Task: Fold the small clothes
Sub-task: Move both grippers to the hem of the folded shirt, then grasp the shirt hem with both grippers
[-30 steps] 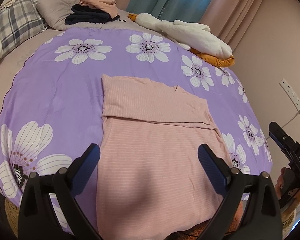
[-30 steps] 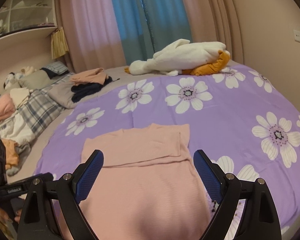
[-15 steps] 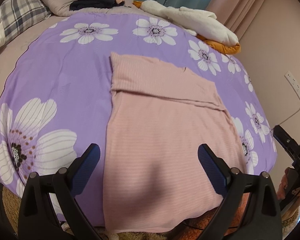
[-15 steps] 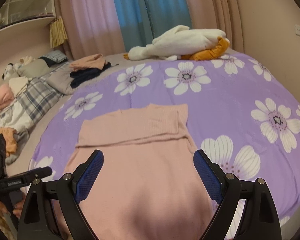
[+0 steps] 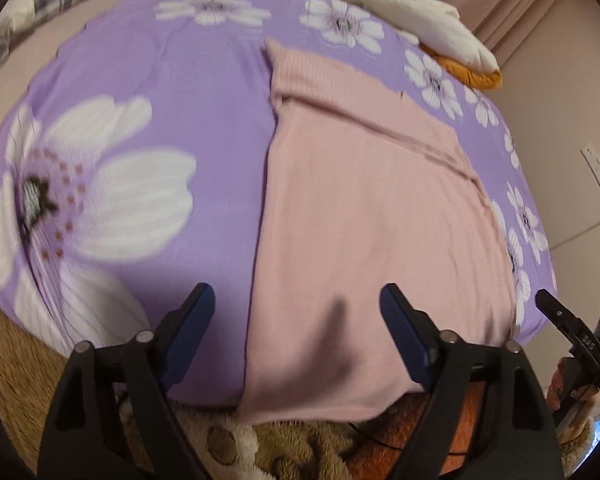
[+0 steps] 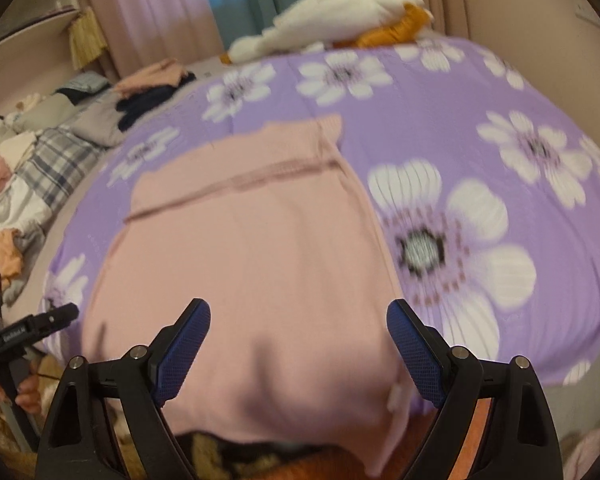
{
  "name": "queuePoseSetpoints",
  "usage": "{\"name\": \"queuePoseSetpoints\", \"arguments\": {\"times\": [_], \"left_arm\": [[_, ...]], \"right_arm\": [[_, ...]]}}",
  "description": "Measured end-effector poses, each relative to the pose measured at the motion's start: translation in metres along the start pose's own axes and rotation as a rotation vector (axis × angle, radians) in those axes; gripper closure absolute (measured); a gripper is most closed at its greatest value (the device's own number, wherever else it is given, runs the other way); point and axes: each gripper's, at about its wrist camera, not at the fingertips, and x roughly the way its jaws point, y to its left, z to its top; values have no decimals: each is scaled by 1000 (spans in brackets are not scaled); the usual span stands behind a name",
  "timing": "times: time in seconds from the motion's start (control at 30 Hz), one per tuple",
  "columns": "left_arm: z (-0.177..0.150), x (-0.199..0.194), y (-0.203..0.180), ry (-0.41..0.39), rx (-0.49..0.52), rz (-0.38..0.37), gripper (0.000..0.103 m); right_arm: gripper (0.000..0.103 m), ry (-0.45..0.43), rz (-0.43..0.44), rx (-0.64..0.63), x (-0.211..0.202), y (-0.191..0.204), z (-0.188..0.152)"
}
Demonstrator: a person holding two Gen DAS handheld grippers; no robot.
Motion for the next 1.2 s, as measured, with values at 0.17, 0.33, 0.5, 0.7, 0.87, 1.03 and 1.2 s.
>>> {"name": "queuePoseSetpoints", "arguments": {"times": [0.17,0.33,0.5,0.7,0.87,1.03,1.2], "left_arm": [[-10,2,5,10,15,11,28],[-18,3,2,27,32,-5,33],[-26,3,2,52,36,-24,42],[-36,2,3,74,62,-34,44],[-46,5,0,108,90,-37,44],[-59,22,1,188,85,-28,57],[-69,34,-2,205,92,9,90]], "right_arm": [[23,80,-31,51,8,-18,-21],[31,121,-67,93,11,-32,-35],[36,142,-79,123,14,-41,-42],[41,179,-64,138,18,-43,-49],[61,204,-35,133,19,-42,-56],[81,202,-41,97,18,-39,-56],[93,185,17,94,10,-38,-53]]}}
